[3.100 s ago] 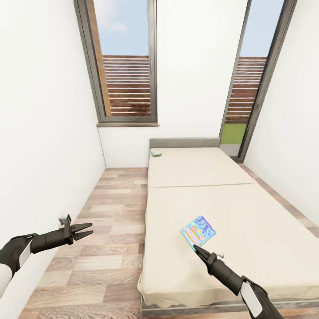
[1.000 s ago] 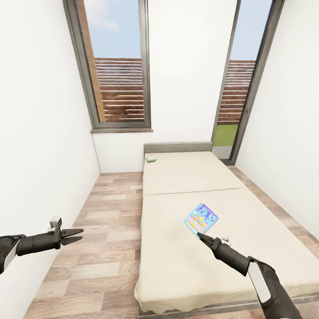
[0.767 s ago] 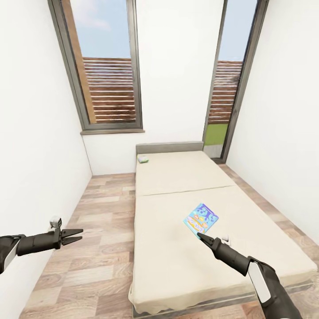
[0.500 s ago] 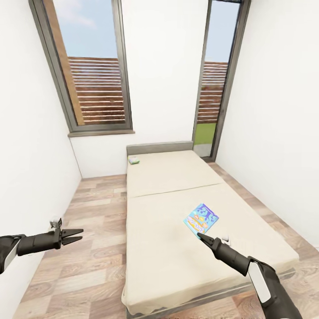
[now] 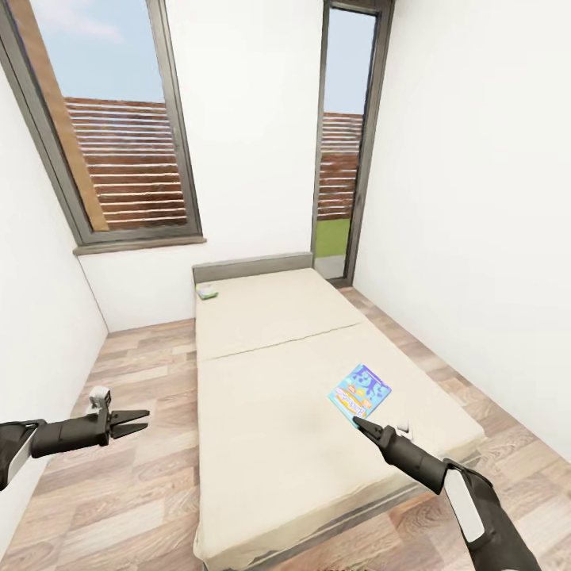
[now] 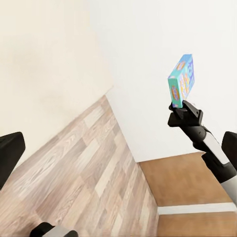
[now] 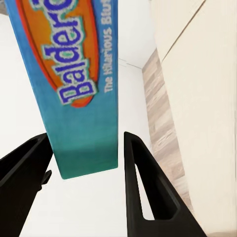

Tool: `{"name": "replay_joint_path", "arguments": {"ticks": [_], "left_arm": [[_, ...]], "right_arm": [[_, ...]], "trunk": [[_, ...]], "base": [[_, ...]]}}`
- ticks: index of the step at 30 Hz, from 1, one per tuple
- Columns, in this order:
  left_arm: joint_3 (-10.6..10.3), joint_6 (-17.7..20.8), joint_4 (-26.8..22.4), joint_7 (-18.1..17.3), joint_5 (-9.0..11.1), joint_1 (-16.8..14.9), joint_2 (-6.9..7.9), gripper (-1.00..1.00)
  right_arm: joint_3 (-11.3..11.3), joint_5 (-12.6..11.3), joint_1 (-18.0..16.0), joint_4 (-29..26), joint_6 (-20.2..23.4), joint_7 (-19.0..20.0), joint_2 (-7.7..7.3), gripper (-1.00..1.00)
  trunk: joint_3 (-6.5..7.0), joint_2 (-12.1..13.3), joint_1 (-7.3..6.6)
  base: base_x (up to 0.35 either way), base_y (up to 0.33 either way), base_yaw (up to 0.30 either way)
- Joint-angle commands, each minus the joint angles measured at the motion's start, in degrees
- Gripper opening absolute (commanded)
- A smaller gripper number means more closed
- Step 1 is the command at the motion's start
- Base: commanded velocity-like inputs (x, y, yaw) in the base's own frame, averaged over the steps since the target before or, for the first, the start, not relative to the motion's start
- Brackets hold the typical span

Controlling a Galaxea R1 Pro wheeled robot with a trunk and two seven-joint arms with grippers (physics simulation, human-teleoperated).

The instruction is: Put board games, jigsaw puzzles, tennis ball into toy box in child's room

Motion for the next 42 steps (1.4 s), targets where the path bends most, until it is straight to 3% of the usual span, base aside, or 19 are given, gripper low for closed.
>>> {"name": "replay_joint_path", "arguments": {"ticks": [1,42], "left_arm": [[0.03,0.58,-0.03,-0.25,-0.03,-0.01,0.02,1.0],[-0.07,0.41,-0.04,-0.25,-0.09,-0.02,0.0,1.0]], "right_arm": [[-0.08,-0.3,-0.06,0.01,0.4,0.11,0.01,-1.0],[-0.12,-0.3,-0.06,0.05,0.64,0.23,-0.05,-1.0]], "trunk": [[0.11,0.36,-0.22],[8.31,16.8,-9.22]], "base": [[0.0,0.0,-0.279],[-0.034,0.0,-0.28]]}}
